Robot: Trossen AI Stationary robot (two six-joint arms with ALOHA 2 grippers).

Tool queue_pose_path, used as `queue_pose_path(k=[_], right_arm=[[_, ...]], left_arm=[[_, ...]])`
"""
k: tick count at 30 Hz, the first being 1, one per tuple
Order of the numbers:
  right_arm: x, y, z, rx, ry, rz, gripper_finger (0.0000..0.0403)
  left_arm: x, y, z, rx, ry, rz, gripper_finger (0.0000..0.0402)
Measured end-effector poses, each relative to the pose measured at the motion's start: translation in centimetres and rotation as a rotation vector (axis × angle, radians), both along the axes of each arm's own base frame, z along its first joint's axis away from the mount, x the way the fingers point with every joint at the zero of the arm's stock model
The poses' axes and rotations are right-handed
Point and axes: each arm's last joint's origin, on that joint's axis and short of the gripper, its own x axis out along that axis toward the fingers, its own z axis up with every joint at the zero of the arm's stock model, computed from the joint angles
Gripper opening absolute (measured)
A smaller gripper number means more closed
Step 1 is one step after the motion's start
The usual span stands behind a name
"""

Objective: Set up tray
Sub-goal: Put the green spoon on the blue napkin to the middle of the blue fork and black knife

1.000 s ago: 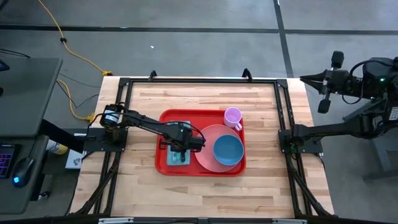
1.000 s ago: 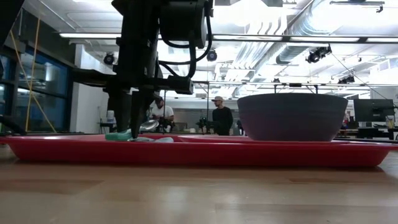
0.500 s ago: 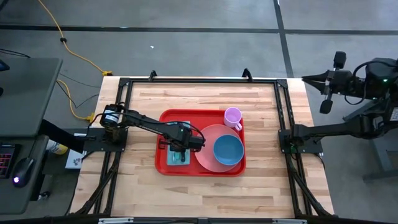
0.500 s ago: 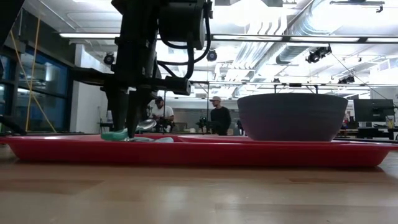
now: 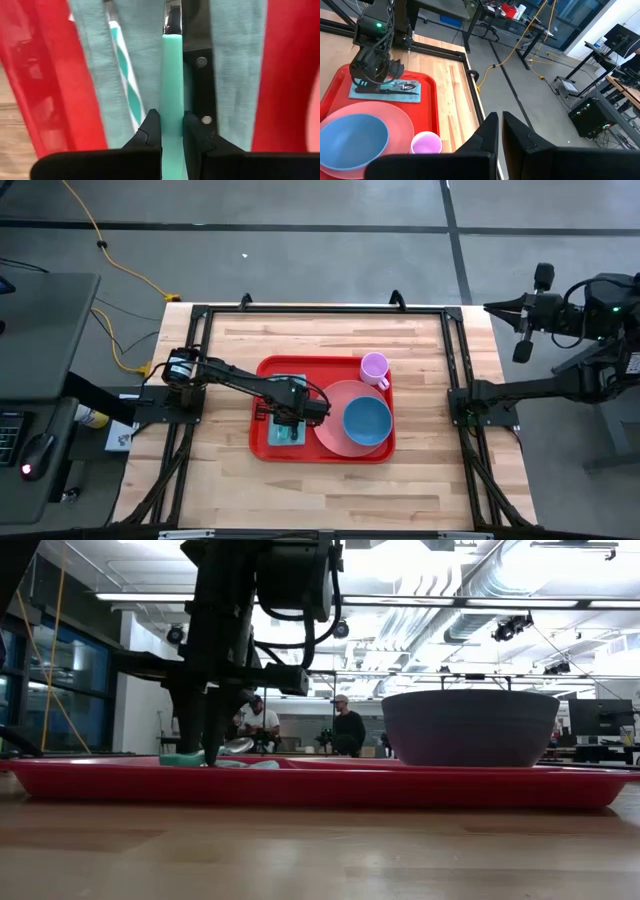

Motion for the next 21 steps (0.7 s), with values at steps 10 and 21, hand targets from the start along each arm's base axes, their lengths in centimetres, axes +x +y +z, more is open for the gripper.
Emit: queue_pose_path(k=[10,21], right_arm=[[0.0,0.0,0.0,0.0,-0.001,0.0,0.0],[0.0,0.0,0.0,0.0,0.0,0.0,0.0]], left_arm=[[0.22,-0.01,-0.01,0.003,-0.024,0.0,0.0059],[0.11,0.0,0.0,0.006,-0.012,0.0,0.008]])
